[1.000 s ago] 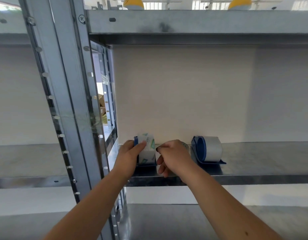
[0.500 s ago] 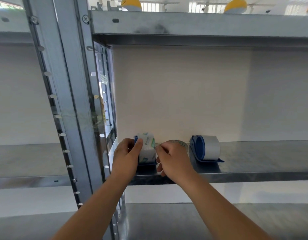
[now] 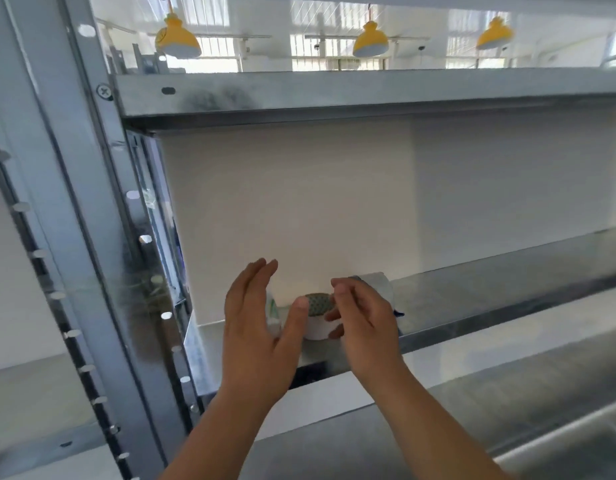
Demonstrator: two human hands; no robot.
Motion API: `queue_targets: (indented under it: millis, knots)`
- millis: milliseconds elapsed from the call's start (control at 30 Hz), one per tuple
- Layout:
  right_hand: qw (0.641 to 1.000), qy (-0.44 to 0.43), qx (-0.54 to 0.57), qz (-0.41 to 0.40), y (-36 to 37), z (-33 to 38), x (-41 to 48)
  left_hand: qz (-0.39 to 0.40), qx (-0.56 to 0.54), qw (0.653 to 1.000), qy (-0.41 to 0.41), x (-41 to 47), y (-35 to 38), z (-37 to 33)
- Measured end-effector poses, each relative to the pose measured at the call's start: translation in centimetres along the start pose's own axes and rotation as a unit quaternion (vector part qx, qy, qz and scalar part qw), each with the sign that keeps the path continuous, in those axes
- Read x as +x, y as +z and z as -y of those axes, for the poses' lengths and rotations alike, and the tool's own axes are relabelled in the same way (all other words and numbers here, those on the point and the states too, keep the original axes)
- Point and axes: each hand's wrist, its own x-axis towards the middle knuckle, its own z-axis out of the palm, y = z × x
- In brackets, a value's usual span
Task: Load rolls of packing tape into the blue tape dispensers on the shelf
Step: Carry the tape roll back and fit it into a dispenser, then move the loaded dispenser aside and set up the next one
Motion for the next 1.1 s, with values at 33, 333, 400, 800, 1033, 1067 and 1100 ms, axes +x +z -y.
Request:
queue_targets:
  millis: [33, 333, 400, 800, 1033, 1067, 1100]
  knots:
    - [1.000, -0.001, 0.015, -0.017, -0.5, 0.3, -0.4, 0.006, -0.022, 1.000, 0.012, 0.1, 0.1, -0.6]
    - [0.993, 0.012, -0.026, -0.118, -6.6, 2.3, -5.2, 0.091, -0.151, 0.984, 0.012, -1.4, 3.0, -3.9]
    - [0.989, 0.024, -0.041, -0.140, -7.5, 2.4, -6.1, 0.104, -0.177, 0.979, 0.001, -2.0, 3.6, -4.4]
    - [0.986, 0.073, -0.054, -0.138, -10.6, 0.7, -5.9, 0.146, -0.219, 0.950, -0.167, -2.9, 8.3, -4.2]
    - [0.995, 0.088, -0.025, -0.047, -13.7, -1.7, -1.4, 0.079, -0.178, 0.960, -0.202, -2.1, 12.2, -4.5]
    - [0.995, 0.088, -0.021, -0.030, -14.3, -2.1, -0.6, 0.067, -0.169, 0.961, -0.208, -2.0, 12.8, -4.6]
    - [0.996, 0.090, -0.017, -0.015, -14.8, -2.4, 0.2, 0.057, -0.164, 0.961, -0.216, -1.9, 13.5, -4.6]
